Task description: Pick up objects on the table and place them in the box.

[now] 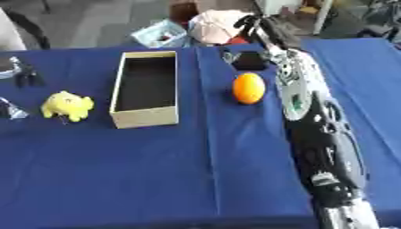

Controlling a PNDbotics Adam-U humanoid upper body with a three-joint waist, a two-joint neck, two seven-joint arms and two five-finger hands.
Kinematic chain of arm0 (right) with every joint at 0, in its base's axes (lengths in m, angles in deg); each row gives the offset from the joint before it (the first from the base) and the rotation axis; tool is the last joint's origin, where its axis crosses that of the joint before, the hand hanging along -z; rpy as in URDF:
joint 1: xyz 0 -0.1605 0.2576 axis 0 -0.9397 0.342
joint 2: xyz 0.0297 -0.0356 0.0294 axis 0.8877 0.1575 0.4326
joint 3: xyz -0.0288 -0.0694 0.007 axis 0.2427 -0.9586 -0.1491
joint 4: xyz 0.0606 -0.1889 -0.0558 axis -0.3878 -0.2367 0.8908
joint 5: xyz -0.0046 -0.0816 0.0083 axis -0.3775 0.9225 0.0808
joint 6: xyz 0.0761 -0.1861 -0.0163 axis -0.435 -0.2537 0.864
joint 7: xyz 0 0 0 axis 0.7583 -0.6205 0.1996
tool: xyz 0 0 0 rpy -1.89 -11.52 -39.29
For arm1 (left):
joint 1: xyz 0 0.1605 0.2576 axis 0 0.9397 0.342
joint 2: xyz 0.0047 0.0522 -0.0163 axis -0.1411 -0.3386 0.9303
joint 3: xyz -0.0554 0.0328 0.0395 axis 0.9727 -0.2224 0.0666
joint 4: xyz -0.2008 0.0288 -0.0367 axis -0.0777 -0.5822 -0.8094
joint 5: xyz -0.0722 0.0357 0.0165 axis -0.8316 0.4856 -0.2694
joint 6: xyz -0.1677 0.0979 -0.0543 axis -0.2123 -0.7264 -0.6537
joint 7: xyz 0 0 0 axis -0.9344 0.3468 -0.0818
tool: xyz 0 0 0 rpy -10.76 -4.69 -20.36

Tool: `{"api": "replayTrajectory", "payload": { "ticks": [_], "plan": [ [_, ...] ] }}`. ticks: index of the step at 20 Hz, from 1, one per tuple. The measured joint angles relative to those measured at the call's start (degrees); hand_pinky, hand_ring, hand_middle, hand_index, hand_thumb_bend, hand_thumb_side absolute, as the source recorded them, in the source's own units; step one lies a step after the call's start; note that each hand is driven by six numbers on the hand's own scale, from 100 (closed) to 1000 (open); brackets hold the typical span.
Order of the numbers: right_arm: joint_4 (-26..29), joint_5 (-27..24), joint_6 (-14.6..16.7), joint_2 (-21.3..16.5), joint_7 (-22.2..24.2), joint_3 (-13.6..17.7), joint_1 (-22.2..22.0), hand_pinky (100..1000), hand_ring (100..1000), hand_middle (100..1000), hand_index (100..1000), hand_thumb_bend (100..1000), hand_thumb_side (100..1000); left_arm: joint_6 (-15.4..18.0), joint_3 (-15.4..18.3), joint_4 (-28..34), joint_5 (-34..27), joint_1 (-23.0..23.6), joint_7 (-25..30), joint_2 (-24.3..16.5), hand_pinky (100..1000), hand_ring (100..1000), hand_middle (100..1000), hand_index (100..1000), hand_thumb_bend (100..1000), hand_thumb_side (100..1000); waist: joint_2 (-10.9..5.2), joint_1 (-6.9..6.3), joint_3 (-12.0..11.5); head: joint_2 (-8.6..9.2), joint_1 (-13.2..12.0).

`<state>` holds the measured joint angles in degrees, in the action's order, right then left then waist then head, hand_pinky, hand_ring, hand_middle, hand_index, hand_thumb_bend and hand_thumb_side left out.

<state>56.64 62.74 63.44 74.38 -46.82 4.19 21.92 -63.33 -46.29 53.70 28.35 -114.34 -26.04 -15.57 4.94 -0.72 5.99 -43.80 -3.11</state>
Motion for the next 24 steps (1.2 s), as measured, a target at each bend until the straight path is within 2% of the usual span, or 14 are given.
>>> {"api": "replayTrajectory", "payload": {
  "ticks": [7,15,20,24],
  "plan": [
    [0.0,0.0,0.0,0.0,0.0,0.2,-0.2,721,626,611,809,334,427,0.5,-0.7,-2.0,2.0,-1.7,1.3,1.3,640,562,569,733,534,107,-0.02,0.00,0.1,0.00,0.2],
    [0.0,0.1,0.0,0.5,0.0,0.2,-0.4,721,624,610,809,332,429,1.7,-1.0,-8.2,7.8,-5.6,2.9,5.5,644,568,573,736,513,105,-0.20,0.14,0.4,0.00,0.2],
    [0.0,0.1,0.1,0.6,0.1,0.2,-0.5,721,624,610,809,333,428,1.9,0.0,-14.1,12.6,-7.8,2.0,9.0,644,567,573,735,511,105,-0.24,0.43,0.7,0.00,0.2],
    [0.0,0.1,0.1,0.6,0.1,0.2,-0.5,721,624,609,808,333,428,1.9,1.1,-17.2,15.2,-8.5,-0.3,10.2,639,562,569,733,500,112,-0.24,0.50,0.9,0.00,0.2]
  ]
}}
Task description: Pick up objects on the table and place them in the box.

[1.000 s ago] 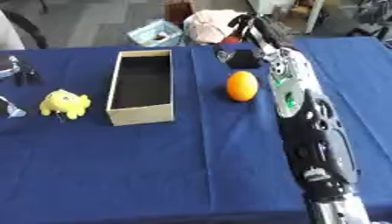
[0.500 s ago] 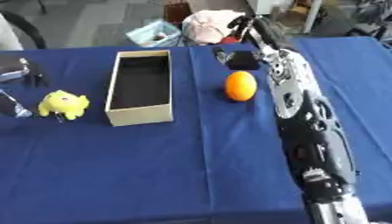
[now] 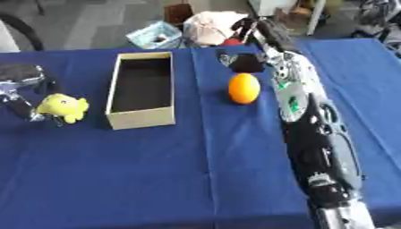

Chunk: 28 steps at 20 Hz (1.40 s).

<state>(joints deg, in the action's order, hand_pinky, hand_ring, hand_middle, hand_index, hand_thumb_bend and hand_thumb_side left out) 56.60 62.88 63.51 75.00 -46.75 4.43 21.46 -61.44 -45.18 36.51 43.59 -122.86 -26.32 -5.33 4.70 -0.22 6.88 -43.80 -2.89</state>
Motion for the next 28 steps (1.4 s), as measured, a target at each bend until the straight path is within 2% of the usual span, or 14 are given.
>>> {"api": "replayTrajectory", "payload": {
  "ticks": [10,12,17,19,24,28],
  "plan": [
    [-0.2,0.0,0.0,0.4,0.1,0.0,0.0,721,623,608,808,330,432,-1.3,1.1,-3.3,4.6,-0.3,-6.8,1.9,623,547,555,717,473,117,0.26,0.35,0.2,0.00,-0.2],
    [-0.2,0.0,0.0,0.5,0.1,0.0,0.0,721,623,608,808,329,433,-1.6,1.1,-3.8,5.3,-0.3,-7.7,2.4,604,509,513,677,455,115,0.26,0.38,0.2,0.00,-0.3],
    [-0.4,-0.1,0.0,0.5,0.1,0.0,0.0,720,622,607,808,327,435,-2.1,1.3,-4.4,6.2,-0.3,-9.5,2.8,501,313,303,452,353,136,0.28,0.48,0.3,0.00,-0.4],
    [-0.5,-0.1,0.0,0.5,0.1,0.0,0.0,720,622,607,808,327,435,-2.6,1.5,-4.4,6.3,-0.3,-10.5,2.8,474,275,259,405,346,138,0.30,0.47,0.3,0.00,-0.4],
    [-0.5,-0.1,0.0,0.5,0.1,0.0,0.0,720,622,607,808,327,435,-4.3,1.8,-1.6,5.4,-0.5,-13.4,2.8,467,263,245,387,362,158,0.30,0.41,0.3,0.00,-0.4],
    [-0.5,-0.1,0.0,0.5,0.1,0.0,0.0,720,622,607,808,325,436,-5.2,1.8,2.6,4.5,-2.7,-14.2,2.8,475,269,251,392,379,172,0.21,0.26,0.3,0.00,-0.4]
  ]
}}
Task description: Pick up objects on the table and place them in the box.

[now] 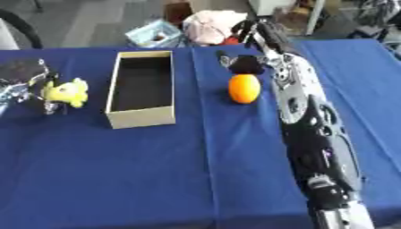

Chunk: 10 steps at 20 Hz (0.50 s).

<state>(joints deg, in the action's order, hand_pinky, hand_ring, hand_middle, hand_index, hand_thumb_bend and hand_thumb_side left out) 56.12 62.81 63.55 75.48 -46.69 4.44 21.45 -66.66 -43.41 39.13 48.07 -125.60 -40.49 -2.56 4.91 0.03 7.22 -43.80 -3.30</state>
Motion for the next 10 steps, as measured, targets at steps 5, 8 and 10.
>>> {"api": "replayTrajectory", "payload": {
  "ticks": [5,8,10],
  "plan": [
    [0.0,0.0,0.3,0.7,0.3,-0.1,-0.5,720,622,607,808,324,437,-0.2,-1.4,4.6,-0.8,-2.9,0.5,0.7,481,278,259,400,379,183,-0.46,-0.34,0.8,0.00,-0.1],
    [0.0,0.0,0.5,1.1,0.5,-0.4,-0.5,720,622,606,807,324,437,0.4,-2.7,5.6,-0.8,-4.2,1.4,2.7,484,281,262,404,375,181,-0.61,-0.34,1.2,0.00,-0.1],
    [0.0,0.0,0.6,1.5,0.6,-0.4,-0.5,720,622,606,807,325,437,1.0,-3.5,5.7,-0.5,-4.9,1.9,4.1,487,286,268,411,372,178,-0.68,-0.34,1.5,0.00,-0.4]
  ]
}}
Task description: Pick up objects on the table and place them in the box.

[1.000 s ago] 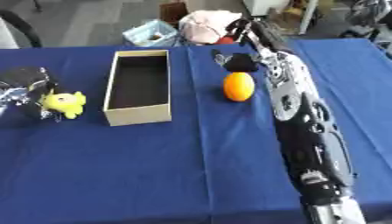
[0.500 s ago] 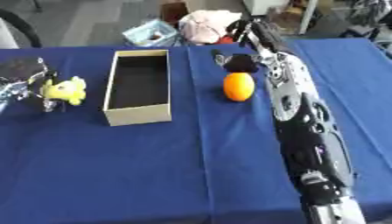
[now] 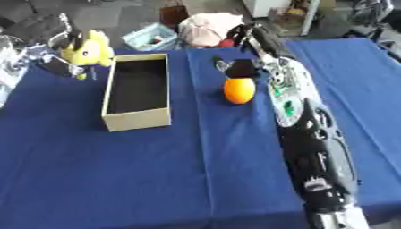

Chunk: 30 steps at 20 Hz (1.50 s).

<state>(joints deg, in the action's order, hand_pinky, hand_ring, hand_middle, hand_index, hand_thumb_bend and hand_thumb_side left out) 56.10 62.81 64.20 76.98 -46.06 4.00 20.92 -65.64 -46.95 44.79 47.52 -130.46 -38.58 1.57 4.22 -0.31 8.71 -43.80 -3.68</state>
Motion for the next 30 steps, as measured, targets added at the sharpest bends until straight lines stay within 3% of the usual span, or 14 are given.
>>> {"api": "replayTrajectory", "payload": {
  "ticks": [10,13,15,18,24,30],
  "plan": [
    [0.0,0.0,0.2,0.6,0.2,-0.3,0.0,720,620,603,799,327,438,3.6,-2.6,-3.7,1.2,-0.2,2.0,5.7,504,348,332,477,444,168,0.26,0.02,0.9,0.00,-0.7],
    [0.0,0.0,0.2,0.8,0.2,-0.3,0.0,720,621,603,800,330,437,4.4,-3.1,-4.9,1.4,0.5,2.4,6.3,531,414,407,549,570,192,0.40,0.02,0.9,0.00,-0.6],
    [0.0,0.0,0.2,0.9,0.2,-0.3,0.0,720,621,604,800,334,436,5.0,-3.3,-5.4,1.4,0.8,3.0,6.5,572,478,477,626,740,260,0.43,0.01,0.8,0.00,-0.5],
    [-0.4,0.0,0.1,0.9,0.4,-0.3,0.0,720,623,606,802,337,436,6.0,-3.5,-5.1,0.4,1.3,4.4,6.5,600,514,525,677,853,309,0.46,0.01,0.8,0.00,-0.2],
    [-3.5,0.7,-1.1,0.2,0.4,0.6,1.5,725,643,627,808,379,417,5.5,-3.5,0.4,-4.1,1.9,6.3,3.7,603,511,533,688,900,359,0.43,0.07,0.2,0.00,0.2],
    [-12.7,4.8,-3.4,-1.7,1.0,1.7,5.4,734,662,653,814,442,386,1.9,-1.2,9.3,-10.1,4.8,5.1,-1.0,596,494,522,681,909,380,0.32,0.16,-0.5,0.00,0.9]
  ]
}}
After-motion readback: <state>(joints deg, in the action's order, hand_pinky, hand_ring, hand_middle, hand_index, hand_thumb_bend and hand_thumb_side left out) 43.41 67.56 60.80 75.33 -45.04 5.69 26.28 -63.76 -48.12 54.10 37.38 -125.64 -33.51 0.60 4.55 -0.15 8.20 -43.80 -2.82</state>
